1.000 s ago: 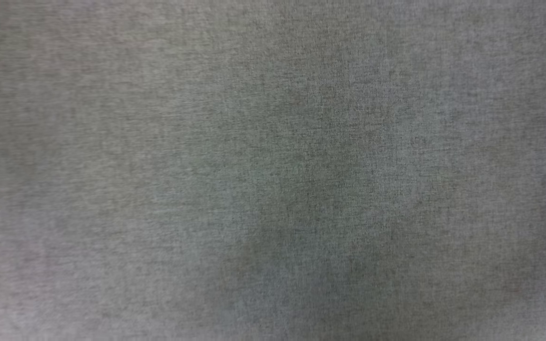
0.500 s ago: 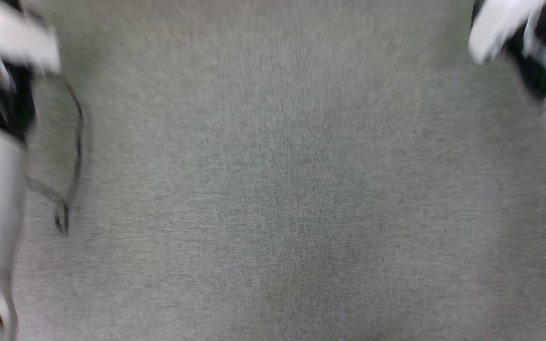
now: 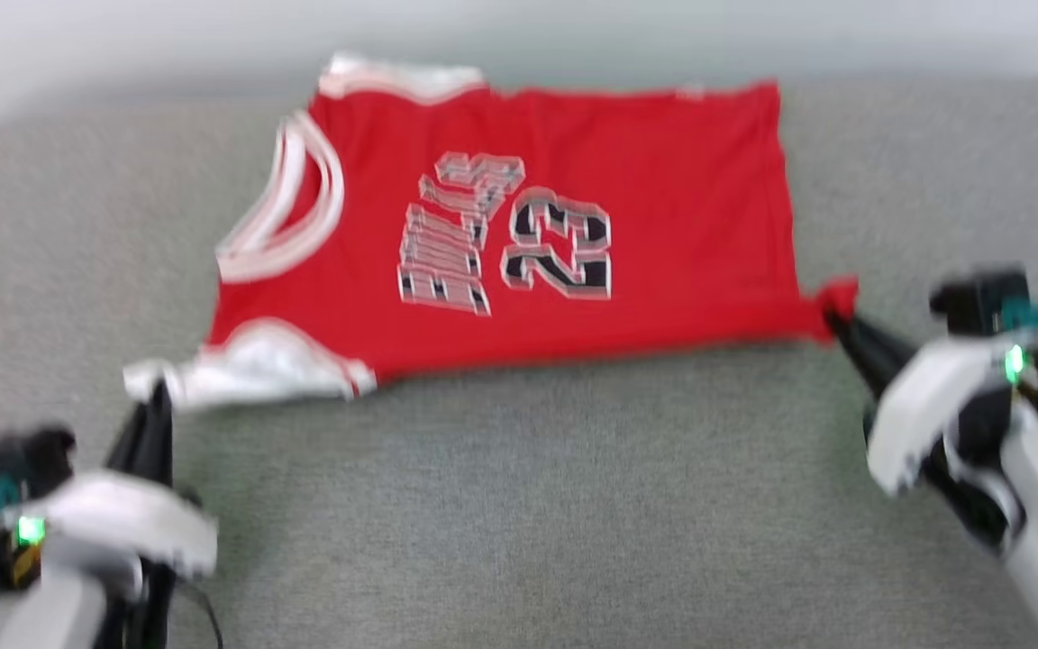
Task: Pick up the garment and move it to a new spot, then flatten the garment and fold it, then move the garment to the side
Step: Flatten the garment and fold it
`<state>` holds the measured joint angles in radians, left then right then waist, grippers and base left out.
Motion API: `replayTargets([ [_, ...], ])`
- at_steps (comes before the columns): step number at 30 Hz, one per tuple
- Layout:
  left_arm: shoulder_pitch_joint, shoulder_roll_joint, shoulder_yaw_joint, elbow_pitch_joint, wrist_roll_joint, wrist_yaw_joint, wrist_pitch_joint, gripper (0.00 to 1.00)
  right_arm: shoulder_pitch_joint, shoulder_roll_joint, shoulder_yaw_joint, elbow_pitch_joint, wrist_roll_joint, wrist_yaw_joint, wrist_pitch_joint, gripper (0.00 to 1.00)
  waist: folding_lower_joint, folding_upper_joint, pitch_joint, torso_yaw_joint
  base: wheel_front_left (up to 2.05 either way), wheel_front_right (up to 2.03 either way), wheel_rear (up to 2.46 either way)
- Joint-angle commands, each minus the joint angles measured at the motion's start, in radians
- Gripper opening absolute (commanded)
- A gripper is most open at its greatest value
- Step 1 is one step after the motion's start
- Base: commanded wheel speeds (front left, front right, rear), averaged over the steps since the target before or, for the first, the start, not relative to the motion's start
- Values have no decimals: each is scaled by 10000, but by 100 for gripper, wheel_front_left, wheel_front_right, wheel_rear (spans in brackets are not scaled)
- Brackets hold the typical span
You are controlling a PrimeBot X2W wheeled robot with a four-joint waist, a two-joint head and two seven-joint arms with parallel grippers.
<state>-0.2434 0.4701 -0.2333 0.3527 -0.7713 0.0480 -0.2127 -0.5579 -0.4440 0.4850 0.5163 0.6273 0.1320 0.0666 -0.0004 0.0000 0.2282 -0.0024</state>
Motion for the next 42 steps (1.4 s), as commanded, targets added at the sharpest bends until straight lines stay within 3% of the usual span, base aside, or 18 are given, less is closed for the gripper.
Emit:
replayTargets([
  [1, 581, 184, 118, -364, -79, 279, 96, 0, 543, -237, -195, -171, -28, -25, 73, 0, 4, 0, -662, 59, 0, 0, 0],
  [10, 4305, 656, 433, -3682, -735, 1886, 1609, 0, 4544, -81, -2115, -2556, -521, -28, 980, 0, 4, 0, -1586, 257, 0, 0, 0],
  [18, 5563, 1136, 721, -5625, -974, 2603, 2330, 0, 7035, 717, -3841, -4966, -1209, -26, 2599, 0, 4, 0, -1692, 322, 0, 0, 0],
  [26, 3672, 1058, 108, -5430, -576, 2154, 2599, 0, 6234, 1541, -4317, -5667, -1921, -22, 3645, 0, 4, 0, -1019, 127, 0, 0, 0],
  [42, 111, 563, -385, -2557, -467, 865, 2366, 0, 2846, 1488, -3274, -3541, -2164, -19, 3476, 0, 4, 0, 1029, -74, 0, 0, 0],
])
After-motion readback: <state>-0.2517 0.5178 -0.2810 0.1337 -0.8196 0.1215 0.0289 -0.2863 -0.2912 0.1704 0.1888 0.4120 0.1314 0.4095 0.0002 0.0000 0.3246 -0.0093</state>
